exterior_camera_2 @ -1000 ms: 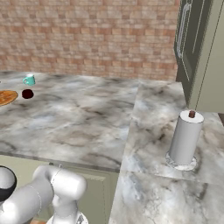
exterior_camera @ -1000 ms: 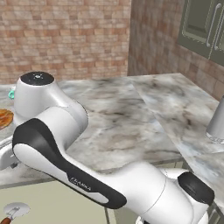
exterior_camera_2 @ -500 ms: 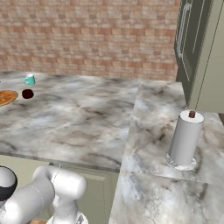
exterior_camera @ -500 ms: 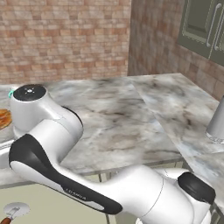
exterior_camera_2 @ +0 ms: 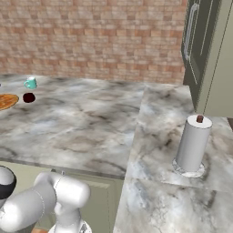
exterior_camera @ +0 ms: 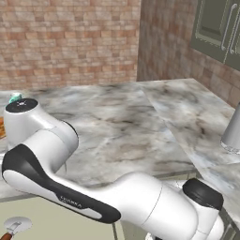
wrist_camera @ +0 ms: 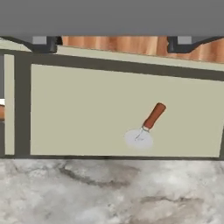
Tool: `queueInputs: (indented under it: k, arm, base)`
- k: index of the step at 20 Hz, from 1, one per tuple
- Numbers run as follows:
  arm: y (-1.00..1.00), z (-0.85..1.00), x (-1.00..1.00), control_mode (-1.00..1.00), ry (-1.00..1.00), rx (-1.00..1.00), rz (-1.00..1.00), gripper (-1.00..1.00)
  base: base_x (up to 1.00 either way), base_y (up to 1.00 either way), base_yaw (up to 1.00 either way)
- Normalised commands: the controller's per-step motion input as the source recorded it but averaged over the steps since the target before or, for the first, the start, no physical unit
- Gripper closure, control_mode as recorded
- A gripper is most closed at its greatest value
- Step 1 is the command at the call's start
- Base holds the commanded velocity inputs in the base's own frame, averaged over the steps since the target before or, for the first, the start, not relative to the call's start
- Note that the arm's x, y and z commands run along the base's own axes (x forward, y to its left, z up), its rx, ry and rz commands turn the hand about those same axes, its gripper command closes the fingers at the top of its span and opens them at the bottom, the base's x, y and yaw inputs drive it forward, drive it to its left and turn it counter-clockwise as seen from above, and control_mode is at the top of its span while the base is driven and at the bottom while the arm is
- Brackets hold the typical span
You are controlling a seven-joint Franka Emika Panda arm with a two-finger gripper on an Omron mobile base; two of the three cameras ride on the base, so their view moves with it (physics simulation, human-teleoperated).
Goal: Take the pizza cutter from the drawer on the left and place it on the dining counter for cutting.
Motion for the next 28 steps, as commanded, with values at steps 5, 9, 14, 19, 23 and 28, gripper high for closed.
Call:
queueInputs:
  k: [5, 9, 14, 19, 23, 28]
  arm:
    - [0.17, -0.32, 0.00, -1.00, 0.15, 0.03, -0.21, -1.00]
    - [0.15, -0.34, 0.00, -1.00, 0.04, 0.00, -0.15, -1.00]
    - [0.20, -0.28, 0.00, -1.00, 0.00, 0.00, -0.08, -1.00]
    - [0.28, -0.18, 0.00, -1.00, 0.00, 0.00, -0.02, -1.00]
    - [0.05, -0.18, 0.00, -1.00, 0.00, 0.00, -0.02, -1.00]
    - [0.01, -0.10, 0.00, -1.00, 0.00, 0.00, 0.00, -1.00]
  base:
    - [0.00, 0.00, 0.00]
    - [0.00, 0.00, 0.00]
    - [0.00, 0.00, 0.00]
    - [0.00, 0.00, 0.00]
    - [0.00, 0.00, 0.00]
    - [0.00, 0.00, 0.00]
